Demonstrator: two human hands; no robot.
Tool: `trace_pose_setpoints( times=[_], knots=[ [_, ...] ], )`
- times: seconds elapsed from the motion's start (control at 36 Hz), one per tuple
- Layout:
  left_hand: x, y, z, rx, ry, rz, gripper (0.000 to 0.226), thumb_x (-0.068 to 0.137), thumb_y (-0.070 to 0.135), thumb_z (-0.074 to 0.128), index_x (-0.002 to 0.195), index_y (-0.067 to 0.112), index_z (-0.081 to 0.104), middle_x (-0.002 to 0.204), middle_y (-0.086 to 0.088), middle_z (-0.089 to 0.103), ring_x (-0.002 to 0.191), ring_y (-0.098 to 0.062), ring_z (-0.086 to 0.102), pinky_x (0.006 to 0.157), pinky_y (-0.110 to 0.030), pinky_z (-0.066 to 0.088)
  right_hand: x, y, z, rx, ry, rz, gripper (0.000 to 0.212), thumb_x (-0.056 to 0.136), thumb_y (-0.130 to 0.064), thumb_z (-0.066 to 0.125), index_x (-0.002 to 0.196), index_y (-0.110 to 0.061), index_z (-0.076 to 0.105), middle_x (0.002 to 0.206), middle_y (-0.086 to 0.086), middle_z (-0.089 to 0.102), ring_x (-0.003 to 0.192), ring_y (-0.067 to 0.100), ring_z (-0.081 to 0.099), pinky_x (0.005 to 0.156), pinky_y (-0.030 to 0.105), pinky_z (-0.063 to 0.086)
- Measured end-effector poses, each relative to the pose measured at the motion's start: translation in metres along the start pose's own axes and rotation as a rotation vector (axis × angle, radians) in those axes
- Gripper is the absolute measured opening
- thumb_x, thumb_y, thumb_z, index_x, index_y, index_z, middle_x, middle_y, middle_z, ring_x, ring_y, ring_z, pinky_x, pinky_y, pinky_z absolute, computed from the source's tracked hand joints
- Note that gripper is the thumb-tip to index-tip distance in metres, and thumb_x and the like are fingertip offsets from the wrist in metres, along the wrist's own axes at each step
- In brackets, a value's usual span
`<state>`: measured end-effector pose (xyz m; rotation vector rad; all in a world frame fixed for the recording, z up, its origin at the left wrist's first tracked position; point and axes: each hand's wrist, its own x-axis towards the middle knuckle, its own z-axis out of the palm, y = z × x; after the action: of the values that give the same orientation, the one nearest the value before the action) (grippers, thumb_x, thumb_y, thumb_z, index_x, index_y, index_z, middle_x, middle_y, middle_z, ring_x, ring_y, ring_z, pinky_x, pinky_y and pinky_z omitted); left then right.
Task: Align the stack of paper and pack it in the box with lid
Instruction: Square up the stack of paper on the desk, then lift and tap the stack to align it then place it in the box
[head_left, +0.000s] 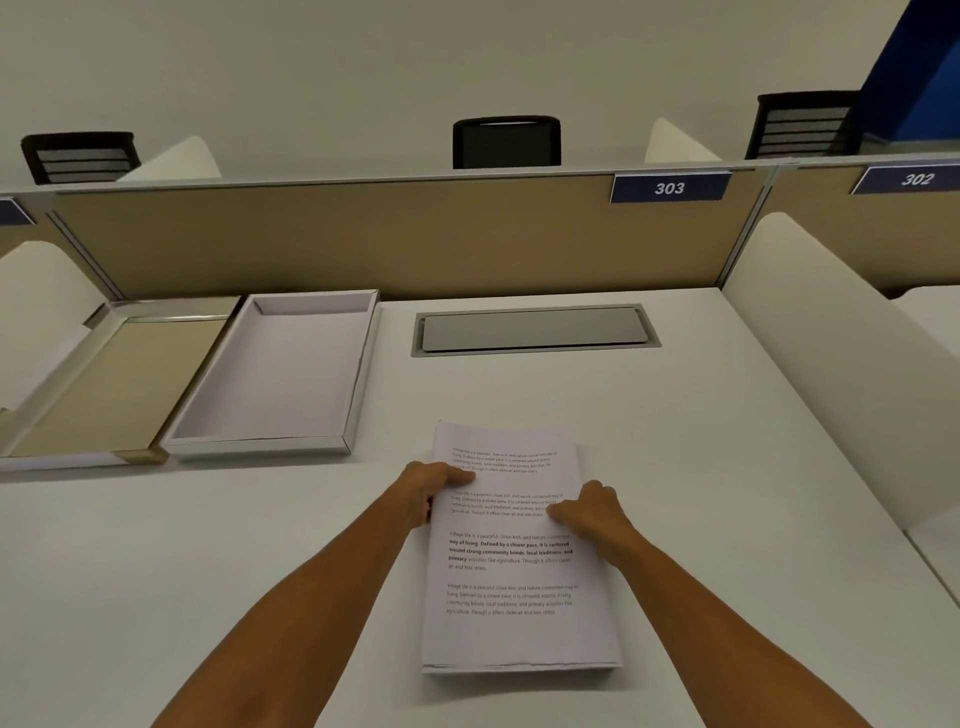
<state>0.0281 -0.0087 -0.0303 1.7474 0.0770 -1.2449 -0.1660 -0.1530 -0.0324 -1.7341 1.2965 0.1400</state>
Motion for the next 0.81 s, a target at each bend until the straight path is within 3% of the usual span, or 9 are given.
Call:
trace_pose_setpoints(
  times=[0.06,0.17,0.33,0.44,0.5,0.58,0.67,0.72,0.81],
  knots=[
    [0.0,-0.002,-0.002,-0.004,0.0,0.017,0.041,0.069,0.01,0.089,0.103,0.001,0.068,0.09,-0.016,0.078,0.074,-0.03,0.077,0.06,-0.041,0.063,0.001,0.0,0.0,-0.001,-0.009,0.002,0.055,0.084,-0.027,0.07,0.129,0.0,0.053,0.134,0.018,0.054,0.12,0.037,0.059,0.102,0.049,0.053],
    [-0.003,-0.013,0.0,-0.056,-0.035,0.105,0.045,0.07,0.011,0.089,0.109,0.003,0.068,0.083,-0.01,0.08,0.071,-0.027,0.078,0.053,-0.034,0.061,0.002,0.0,0.001,-0.015,-0.01,0.003,0.049,0.084,-0.025,0.068,0.124,-0.001,0.054,0.131,0.018,0.054,0.117,0.036,0.06,0.101,0.048,0.054],
    [-0.005,-0.022,0.009,-0.13,-0.006,0.234,0.057,0.071,0.007,0.086,0.117,0.006,0.053,0.107,-0.016,0.073,0.08,-0.032,0.078,0.064,-0.046,0.063,0.002,-0.001,0.002,-0.026,-0.011,0.018,0.056,0.086,-0.026,0.067,0.132,-0.001,0.049,0.136,0.018,0.051,0.123,0.036,0.057,0.104,0.048,0.052],
    [-0.011,-0.023,0.01,-0.079,-0.017,0.347,0.055,0.072,0.013,0.086,0.114,0.01,0.051,0.109,-0.013,0.073,0.078,-0.03,0.078,0.062,-0.042,0.063,0.004,0.003,0.002,0.002,0.0,0.031,0.061,0.085,-0.03,0.069,0.135,-0.002,0.046,0.137,0.016,0.048,0.125,0.035,0.054,0.105,0.047,0.051],
    [-0.018,-0.022,0.01,-0.05,-0.052,0.426,0.059,0.07,0.019,0.087,0.115,0.013,0.05,0.11,-0.01,0.073,0.083,-0.031,0.078,0.066,-0.046,0.064,0.005,0.006,-0.001,0.111,-0.014,0.027,0.072,0.079,-0.035,0.078,0.135,0.0,0.047,0.132,0.012,0.053,0.123,0.034,0.057,0.101,0.044,0.053],
    [-0.032,-0.018,0.007,-0.021,-0.109,0.55,0.062,0.07,0.025,0.087,0.12,0.02,0.051,0.111,-0.005,0.073,0.091,-0.032,0.076,0.072,-0.049,0.064,0.007,0.013,-0.014,0.489,-0.13,-0.049,0.078,0.069,-0.037,0.09,0.13,0.0,0.059,0.117,0.01,0.073,0.104,0.028,0.074,0.082,0.039,0.062],
    [-0.051,-0.011,0.004,-0.02,-0.125,0.642,0.064,0.072,0.025,0.085,0.126,0.026,0.051,0.113,-0.002,0.072,0.097,-0.033,0.074,0.075,-0.053,0.063,0.0,0.018,-0.031,0.757,-0.205,-0.129,0.09,0.064,-0.037,0.089,0.135,-0.008,0.043,0.119,0.011,0.073,0.106,0.029,0.072,0.082,0.042,0.06],
    [-0.064,-0.006,0.003,-0.014,-0.12,0.695,0.065,0.073,0.025,0.084,0.129,0.028,0.051,0.113,0.0,0.072,0.1,-0.033,0.073,0.076,-0.052,0.063,-0.005,0.018,-0.04,0.848,-0.221,-0.227,0.085,0.067,-0.032,0.088,0.137,-0.016,0.043,0.115,0.009,0.077,0.105,0.03,0.074,0.08,0.043,0.062],
    [-0.08,0.0,0.004,-0.002,-0.103,0.762,0.066,0.074,0.025,0.082,0.131,0.026,0.051,0.116,-0.003,0.071,0.1,-0.034,0.072,0.077,-0.052,0.063,-0.02,0.01,-0.046,0.874,-0.202,-0.404,0.057,0.072,-0.031,0.087,0.125,-0.022,0.068,0.116,0.008,0.077,0.102,0.031,0.076,0.073,0.041,0.064]
  ],
)
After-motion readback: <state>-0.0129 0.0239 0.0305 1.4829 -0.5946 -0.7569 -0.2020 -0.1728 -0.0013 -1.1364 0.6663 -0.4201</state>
